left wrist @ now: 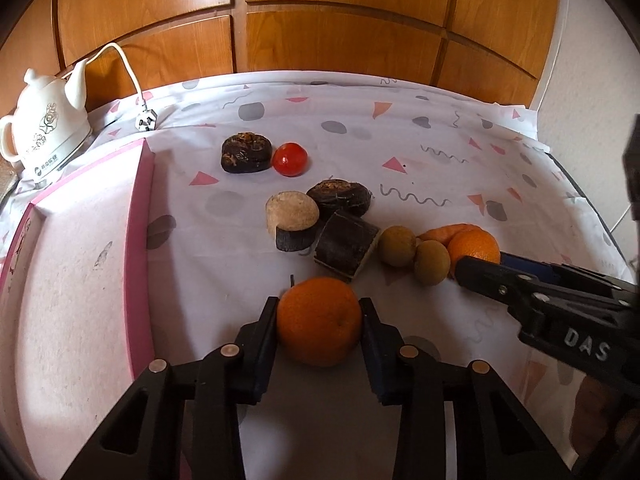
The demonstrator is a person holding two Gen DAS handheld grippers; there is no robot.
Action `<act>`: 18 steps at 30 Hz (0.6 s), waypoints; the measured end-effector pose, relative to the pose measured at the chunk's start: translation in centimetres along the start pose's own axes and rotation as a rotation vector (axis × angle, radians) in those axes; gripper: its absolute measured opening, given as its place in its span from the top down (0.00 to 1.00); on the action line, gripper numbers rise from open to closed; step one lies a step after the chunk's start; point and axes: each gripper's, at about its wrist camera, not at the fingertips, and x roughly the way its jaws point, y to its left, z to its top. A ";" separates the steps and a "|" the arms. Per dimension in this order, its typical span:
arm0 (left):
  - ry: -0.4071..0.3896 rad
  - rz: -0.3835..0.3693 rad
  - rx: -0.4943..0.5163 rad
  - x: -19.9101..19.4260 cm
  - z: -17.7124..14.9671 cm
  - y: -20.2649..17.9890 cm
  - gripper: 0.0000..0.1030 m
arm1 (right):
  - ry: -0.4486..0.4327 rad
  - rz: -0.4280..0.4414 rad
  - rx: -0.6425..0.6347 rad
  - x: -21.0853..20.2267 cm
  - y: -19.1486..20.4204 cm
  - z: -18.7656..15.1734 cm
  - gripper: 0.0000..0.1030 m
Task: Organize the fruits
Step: 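Grasp a mandarin orange with the left tool while the right tool grasps the other mandarin, then carry the mandarins into the tray and open both tools to release them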
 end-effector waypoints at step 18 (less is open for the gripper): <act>-0.056 -0.005 -0.021 -3.4 -0.5 0.4 0.63 | -0.005 -0.055 0.018 -1.3 -0.1 -1.8 0.62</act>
